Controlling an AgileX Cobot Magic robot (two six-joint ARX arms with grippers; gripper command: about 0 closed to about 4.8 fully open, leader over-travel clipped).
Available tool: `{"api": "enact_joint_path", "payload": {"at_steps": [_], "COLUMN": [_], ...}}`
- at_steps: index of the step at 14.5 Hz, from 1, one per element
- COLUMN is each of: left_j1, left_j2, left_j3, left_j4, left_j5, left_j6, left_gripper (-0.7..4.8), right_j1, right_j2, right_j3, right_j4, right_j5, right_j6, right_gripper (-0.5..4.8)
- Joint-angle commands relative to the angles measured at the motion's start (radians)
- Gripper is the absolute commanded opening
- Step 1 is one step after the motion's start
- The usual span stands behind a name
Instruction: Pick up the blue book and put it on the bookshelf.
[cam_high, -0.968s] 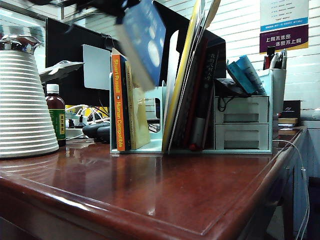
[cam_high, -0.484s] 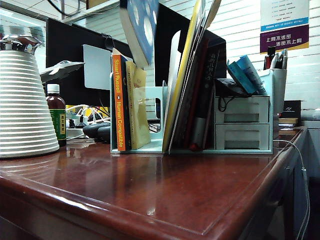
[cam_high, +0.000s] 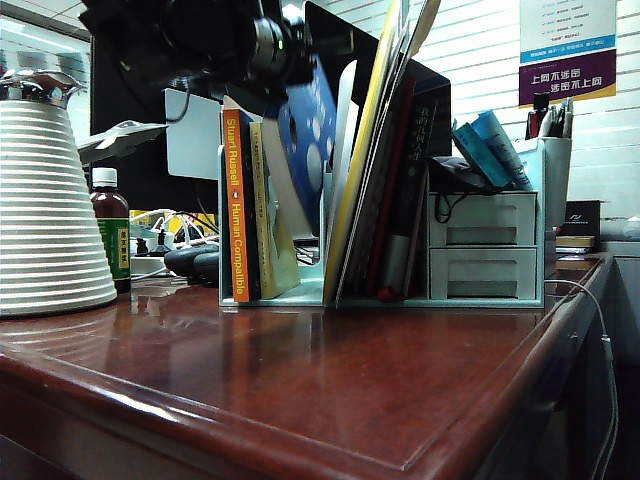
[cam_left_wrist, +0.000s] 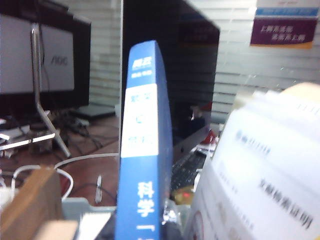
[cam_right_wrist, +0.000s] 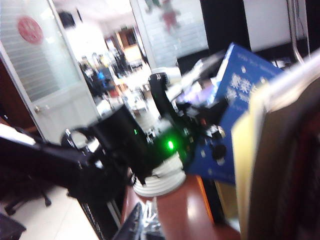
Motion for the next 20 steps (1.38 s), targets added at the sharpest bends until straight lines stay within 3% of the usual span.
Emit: {"api": "enact_joint_path", "payload": {"at_steps": [1, 5, 6, 8, 10, 11, 12, 17, 19, 20], "left_j1": [-0.002, -0.002, -0.002, -0.002, -0.002, 0.0, -0.001, -0.003, -0.003, -0.003], "left_j2": [0.005, 0.014, 0.016, 0.019, 0.019, 0.019, 0.019, -0.052, -0.066, -0.119], "left_j3": [0.012, 0.012, 0.012, 0.012, 0.012, 0.012, 0.012, 0.013, 0.013, 0.012], "left_j4": [0.061, 0.038, 0.037, 0.015, -0.081, -0.14, -0.161, -0.386, -0.418, -0.434], "left_j5": [0.006, 0.006, 0.01, 0.009, 0.027, 0.076, 0.077, 0.084, 0.064, 0.005], "left_j6": [-0.03, -0.062, -0.066, -0.103, -0.145, -0.179, -0.178, -0.174, -0.173, -0.165], "left_gripper": [-0.06, -0.06, -0.06, -0.06, -0.05, 1.49, 1.96, 1.97, 1.97, 1.97], "right_j1": [0.003, 0.077, 0.196, 0.28, 0.317, 0.322, 0.322, 0.322, 0.322, 0.322], "right_j2": [0.0, -0.001, 0.0, 0.0, 0.0, 0.0, 0.0, -0.001, -0.001, -0.001], "right_j3": [0.004, 0.008, 0.053, 0.07, 0.069, 0.069, 0.069, 0.07, 0.07, 0.07], "right_j4": [-0.062, -0.097, -0.221, -0.252, -0.26, -0.259, -0.259, -0.256, -0.256, -0.256], "right_j5": [0.032, 0.185, 0.294, 0.394, 0.396, 0.396, 0.396, 0.4, 0.401, 0.4], "right_j6": [-0.041, -0.068, -0.201, -0.226, -0.243, -0.243, -0.243, -0.243, -0.243, -0.243], "right_gripper": [-0.04, -0.05, -0.05, -0.05, -0.05, -0.05, -0.05, -0.05, -0.04, -0.05]}}
